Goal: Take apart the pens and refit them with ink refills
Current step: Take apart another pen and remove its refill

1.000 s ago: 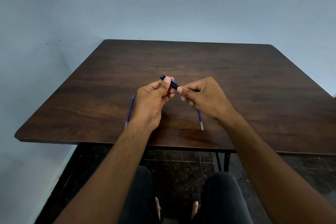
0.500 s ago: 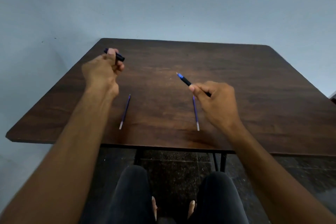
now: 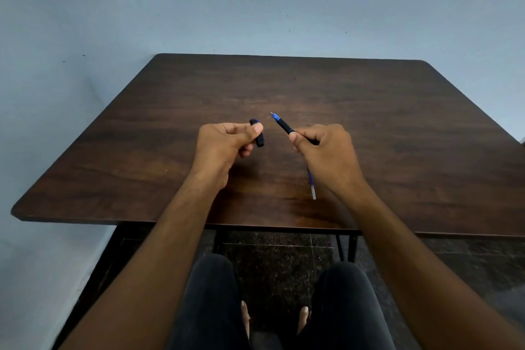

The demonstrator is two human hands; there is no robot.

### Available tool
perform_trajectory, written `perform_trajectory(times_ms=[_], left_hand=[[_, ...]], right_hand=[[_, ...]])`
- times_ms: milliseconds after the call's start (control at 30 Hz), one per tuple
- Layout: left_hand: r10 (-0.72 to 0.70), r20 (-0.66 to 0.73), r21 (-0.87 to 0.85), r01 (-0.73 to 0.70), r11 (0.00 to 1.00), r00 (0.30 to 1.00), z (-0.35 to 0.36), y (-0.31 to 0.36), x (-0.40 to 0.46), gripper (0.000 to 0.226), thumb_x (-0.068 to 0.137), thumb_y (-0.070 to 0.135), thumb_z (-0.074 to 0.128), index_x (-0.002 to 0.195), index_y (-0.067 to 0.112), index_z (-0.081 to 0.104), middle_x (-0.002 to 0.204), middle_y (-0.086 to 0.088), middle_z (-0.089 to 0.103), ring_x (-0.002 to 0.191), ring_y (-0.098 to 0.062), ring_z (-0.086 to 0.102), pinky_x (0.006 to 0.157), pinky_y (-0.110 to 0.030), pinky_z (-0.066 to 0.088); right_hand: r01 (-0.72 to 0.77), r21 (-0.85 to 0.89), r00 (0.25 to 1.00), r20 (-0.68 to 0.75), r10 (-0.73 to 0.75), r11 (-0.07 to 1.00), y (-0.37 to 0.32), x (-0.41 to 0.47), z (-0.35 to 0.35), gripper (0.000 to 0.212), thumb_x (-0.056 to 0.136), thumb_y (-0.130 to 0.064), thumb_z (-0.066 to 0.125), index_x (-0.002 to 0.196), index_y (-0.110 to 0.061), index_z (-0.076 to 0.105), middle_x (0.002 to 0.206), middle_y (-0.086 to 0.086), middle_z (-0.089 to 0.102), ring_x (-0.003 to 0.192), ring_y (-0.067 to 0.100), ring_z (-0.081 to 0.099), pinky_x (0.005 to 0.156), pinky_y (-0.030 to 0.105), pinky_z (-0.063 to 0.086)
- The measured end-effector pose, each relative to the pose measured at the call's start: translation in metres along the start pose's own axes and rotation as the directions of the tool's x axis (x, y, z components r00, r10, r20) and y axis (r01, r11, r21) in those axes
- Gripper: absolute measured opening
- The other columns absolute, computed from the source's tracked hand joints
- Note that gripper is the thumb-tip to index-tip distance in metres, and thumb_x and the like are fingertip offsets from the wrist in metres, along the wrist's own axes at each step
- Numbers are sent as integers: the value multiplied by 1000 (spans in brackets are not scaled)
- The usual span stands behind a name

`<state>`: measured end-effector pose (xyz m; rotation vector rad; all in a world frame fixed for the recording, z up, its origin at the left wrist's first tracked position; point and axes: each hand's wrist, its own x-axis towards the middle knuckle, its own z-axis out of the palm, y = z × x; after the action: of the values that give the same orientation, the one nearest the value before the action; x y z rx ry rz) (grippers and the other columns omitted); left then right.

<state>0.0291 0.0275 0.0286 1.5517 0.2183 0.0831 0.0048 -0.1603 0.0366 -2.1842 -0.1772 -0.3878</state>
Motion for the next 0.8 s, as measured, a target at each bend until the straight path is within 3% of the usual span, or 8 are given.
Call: perform_trajectory(times_ms=[67,133,233,333,433,533,633,800], left_hand=[[26,8,161,-27,987,1000,-1,0,3,29,74,21,88,98,10,74,71,-4,76,51,-7,61,53,-22,51],[86,-20,369,-73,926,996,1,-1,7,31,71,25,90,94,15,74,72,-2,76,53,-9,66,55,-25,56],[150,-3,530,-126,838,989,7,-3,9,26,67,32,92,82,24,74,70,6,75,60,-6,71,61,-25,59],[171,38,648,-155,746,984,10,-4,9,27,65,38,92,77,27,72,68,9,72,66,-4,70,66,-25,58],[143,46,711,-133,690,989,14,-2,11,27,67,39,91,79,25,72,76,4,72,76,-11,70,74,-31,58],[116,39,759,-105,642,992,18,1,11,25,69,43,89,77,27,71,74,6,68,74,-9,66,69,-29,54],[159,40,745,-135,653,986,17,0,7,29,70,46,88,67,31,63,72,7,69,69,-6,64,64,-25,50],[336,36,621,-284,731,941,8,0,-4,14,76,42,83,81,31,76,68,16,69,65,3,65,56,-14,45]], right_hand=[[-40,27,999,16,40,999,0,-1,1,26,96,-22,65,76,-9,75,76,20,72,61,34,62,62,50,57],[-87,101,996,22,85,991,-1,-3,2,18,96,-22,66,83,-21,78,70,16,71,54,26,59,59,52,56],[-118,149,993,28,116,982,-1,-7,3,12,95,-23,68,92,-26,80,56,-2,66,46,6,56,56,45,58],[-133,162,991,40,129,978,-2,-9,2,10,93,-23,70,91,-26,79,55,-4,66,43,1,53,56,37,57],[-136,162,990,44,130,977,-3,-10,0,16,93,-22,71,82,-34,75,56,-1,66,41,3,53,51,34,55],[-142,178,990,54,134,974,-1,-12,-1,17,93,-23,71,82,-36,73,56,1,66,40,3,54,46,27,53],[-151,199,988,64,141,968,0,-14,0,16,94,-22,70,83,-33,74,56,2,66,40,3,54,45,23,50],[-168,210,985,68,157,963,2,-16,1,8,94,-23,70,94,-25,78,54,-3,66,43,1,56,49,26,52]])
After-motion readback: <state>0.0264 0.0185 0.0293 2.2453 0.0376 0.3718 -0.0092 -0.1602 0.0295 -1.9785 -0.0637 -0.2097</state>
